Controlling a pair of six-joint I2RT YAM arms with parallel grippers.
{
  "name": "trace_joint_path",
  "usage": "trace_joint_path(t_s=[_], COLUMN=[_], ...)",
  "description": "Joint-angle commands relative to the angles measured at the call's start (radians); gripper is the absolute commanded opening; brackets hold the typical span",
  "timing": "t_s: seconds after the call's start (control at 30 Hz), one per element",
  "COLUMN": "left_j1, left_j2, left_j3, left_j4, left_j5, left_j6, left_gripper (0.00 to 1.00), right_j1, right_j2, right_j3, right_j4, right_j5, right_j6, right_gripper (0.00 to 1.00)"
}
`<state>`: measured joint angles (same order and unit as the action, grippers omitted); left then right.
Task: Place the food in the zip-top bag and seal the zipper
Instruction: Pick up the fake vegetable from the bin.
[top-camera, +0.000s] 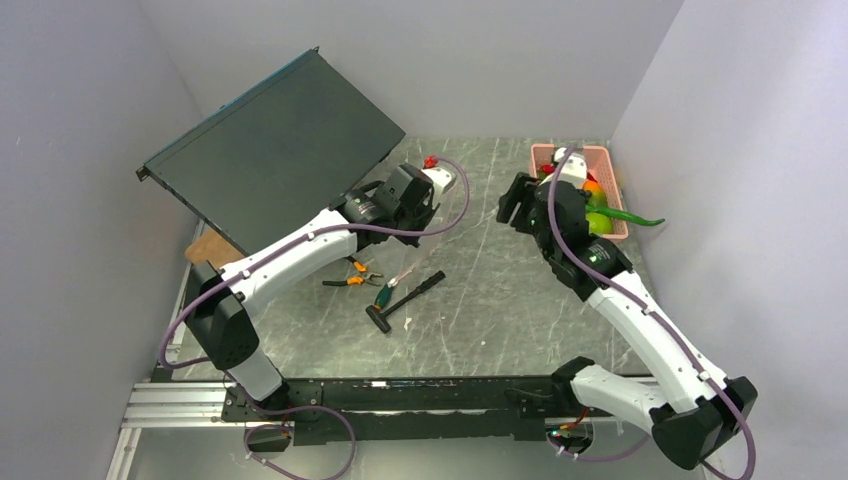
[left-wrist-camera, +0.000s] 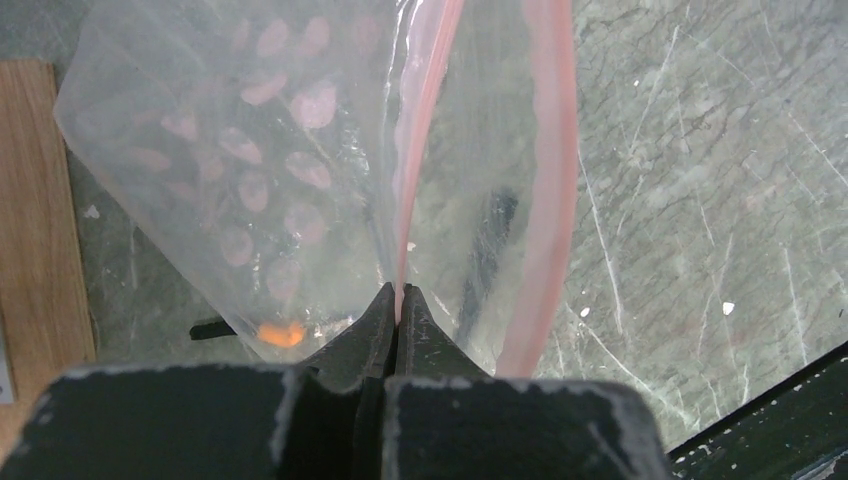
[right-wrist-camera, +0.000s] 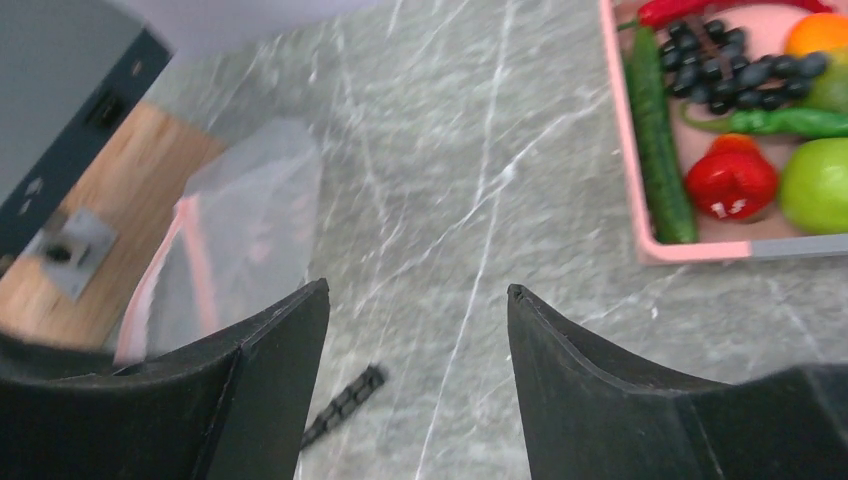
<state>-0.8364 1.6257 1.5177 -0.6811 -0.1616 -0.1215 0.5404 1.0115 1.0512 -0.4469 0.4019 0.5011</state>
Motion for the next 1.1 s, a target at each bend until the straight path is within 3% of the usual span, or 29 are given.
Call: trace_joint_path(t_s=[0.0, 0.2, 0.5, 0.63, 0.87, 1.07], left_j1=[0.011, 0.021, 0.018, 0.019, 0.017, 0.021], left_j2=[-0.031, 0.014, 0.063, 0.067, 0.062, 0.025], left_j3=[0.007, 0.023, 0.042, 0.090, 0.036, 0.088], left_j4=[0.042, 0.028, 0.035, -0.016, 0.042, 0.004], left_j5=[0.028, 0.056, 0.175, 0.172, 0.151, 0.298], left_j6=[-0.029, -0.048, -0.022, -0.017, -0.020, -0.107], left_gripper=[0.00, 0.00, 0.00, 0.00, 0.00, 0.00], right_j1=[-0.103, -0.299, -0.495, -0.582, -0.650, -0.742], right_j2=[0.024, 0.145, 0.242, 0.270, 0.266, 0.291], right_j3=[0.013, 0.071, 0.056, 0.007, -0.096, -0.230], right_j4=[0.114, 0.125, 0.090, 0.116, 0.257, 0.495], right_j5=[0.039, -0.065, -0.049, -0.188, 0.023, 0.059], right_j6=[0.017, 0.107, 0.192, 0.221, 0.069, 0.110], right_gripper=[0.68, 0.71, 0.72, 0.67, 0.69, 0.82])
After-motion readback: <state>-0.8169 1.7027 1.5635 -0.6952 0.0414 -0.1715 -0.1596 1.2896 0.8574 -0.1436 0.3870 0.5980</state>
